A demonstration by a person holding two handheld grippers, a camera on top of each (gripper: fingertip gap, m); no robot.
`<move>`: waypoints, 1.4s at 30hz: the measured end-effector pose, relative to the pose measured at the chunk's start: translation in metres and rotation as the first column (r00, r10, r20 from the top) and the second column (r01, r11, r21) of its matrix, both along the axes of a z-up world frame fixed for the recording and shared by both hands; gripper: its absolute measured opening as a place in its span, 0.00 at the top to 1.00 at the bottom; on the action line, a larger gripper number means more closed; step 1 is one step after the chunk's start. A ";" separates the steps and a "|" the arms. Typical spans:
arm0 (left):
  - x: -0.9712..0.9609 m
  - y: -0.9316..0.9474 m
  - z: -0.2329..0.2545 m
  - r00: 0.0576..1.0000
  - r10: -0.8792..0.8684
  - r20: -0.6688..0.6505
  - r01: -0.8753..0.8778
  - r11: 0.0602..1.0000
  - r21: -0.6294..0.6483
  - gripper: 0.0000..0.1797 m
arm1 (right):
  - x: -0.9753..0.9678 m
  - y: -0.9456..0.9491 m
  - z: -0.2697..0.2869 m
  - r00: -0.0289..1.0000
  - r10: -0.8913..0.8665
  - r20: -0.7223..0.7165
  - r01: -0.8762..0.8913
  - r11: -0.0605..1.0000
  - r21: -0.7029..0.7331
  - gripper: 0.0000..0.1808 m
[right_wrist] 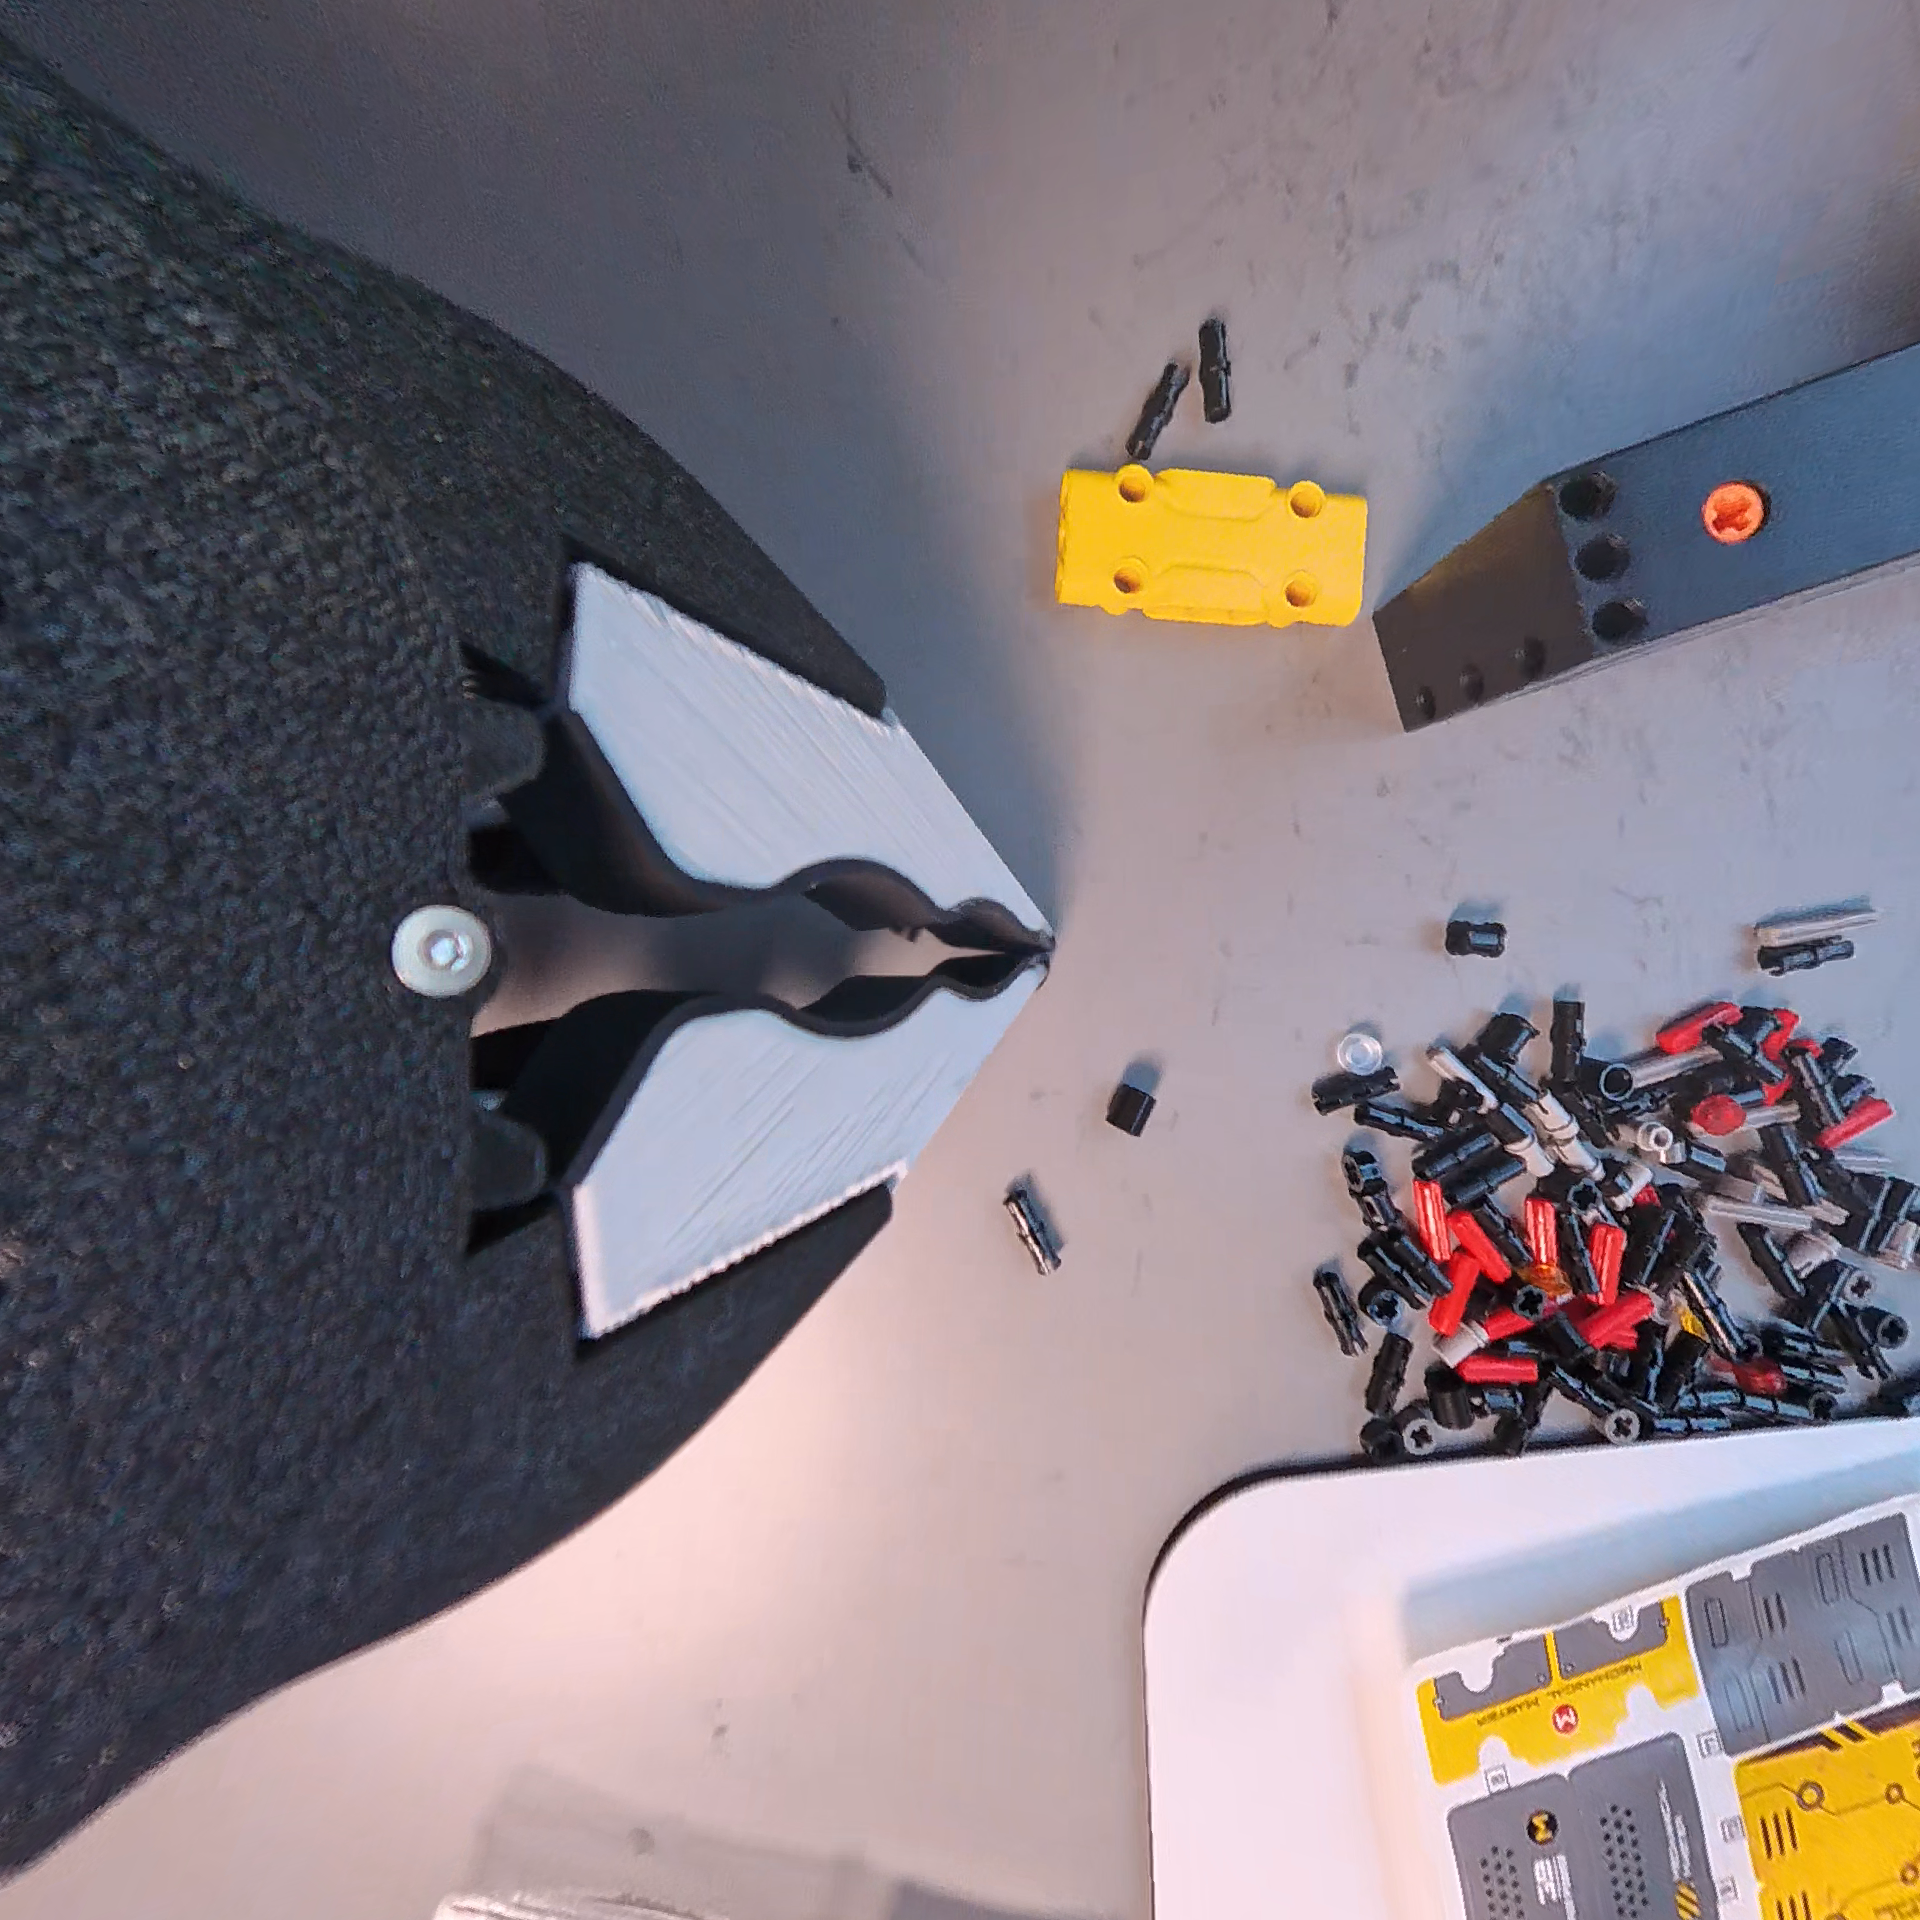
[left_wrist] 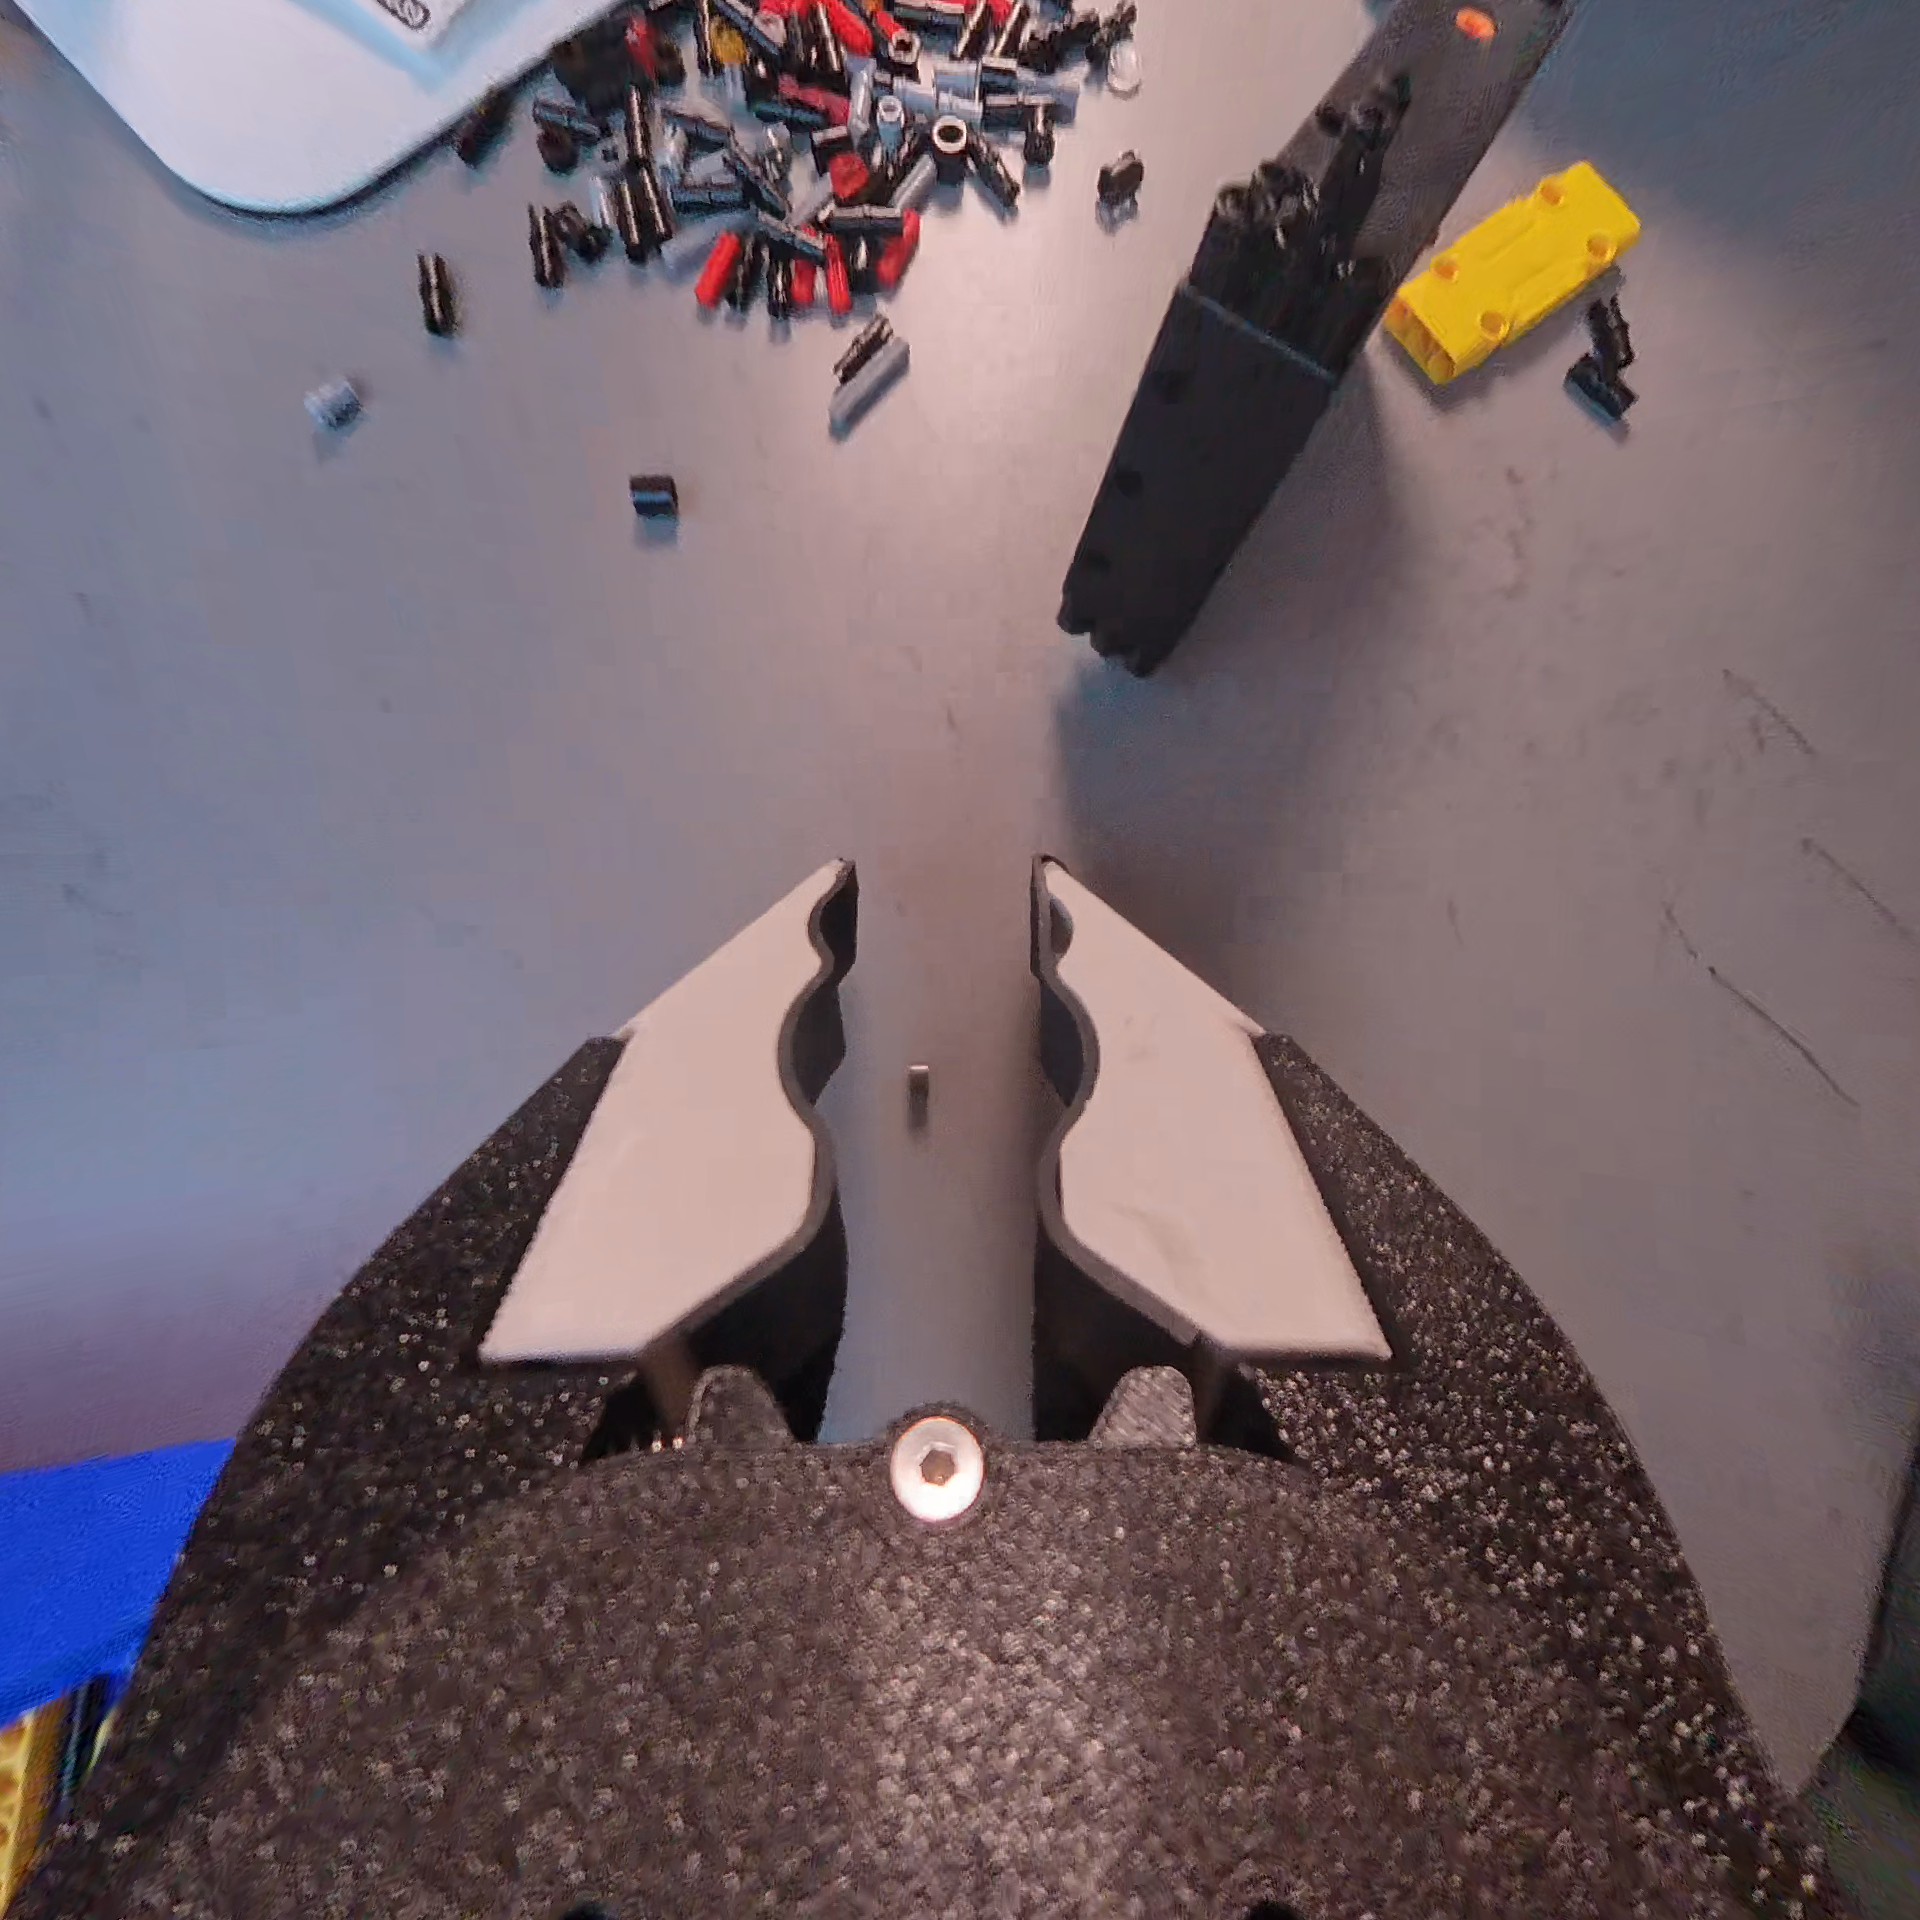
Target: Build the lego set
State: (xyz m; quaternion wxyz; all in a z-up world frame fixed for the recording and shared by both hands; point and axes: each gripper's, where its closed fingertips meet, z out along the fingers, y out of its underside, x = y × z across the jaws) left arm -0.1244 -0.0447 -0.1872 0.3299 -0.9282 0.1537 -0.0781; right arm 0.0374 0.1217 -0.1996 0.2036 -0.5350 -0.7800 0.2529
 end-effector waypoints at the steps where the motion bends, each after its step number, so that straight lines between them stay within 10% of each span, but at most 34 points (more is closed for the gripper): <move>1: -0.002 -0.007 -0.002 1.000 0.009 -0.017 -0.009 1.000 -0.011 0.82 | -0.004 0.001 0.000 1.000 0.000 -0.004 0.000 1.000 0.004 1.00; 18: -0.045 -0.108 -0.013 0.989 0.123 -0.086 -0.138 0.972 -0.190 0.85 | 0.006 0.027 0.036 0.963 -0.171 -0.211 0.174 0.985 -0.005 0.98; 26: -0.047 -0.108 -0.016 0.980 0.186 -0.071 -0.192 0.976 -0.103 1.00 | 0.005 0.025 0.035 0.958 -0.178 -0.225 0.180 0.984 -0.014 0.98; 42: -0.062 -0.148 -0.007 0.971 0.213 -0.109 -0.217 0.976 -0.030 0.90 | 0.023 0.026 0.037 0.933 -0.245 -0.265 0.241 0.969 -0.049 0.98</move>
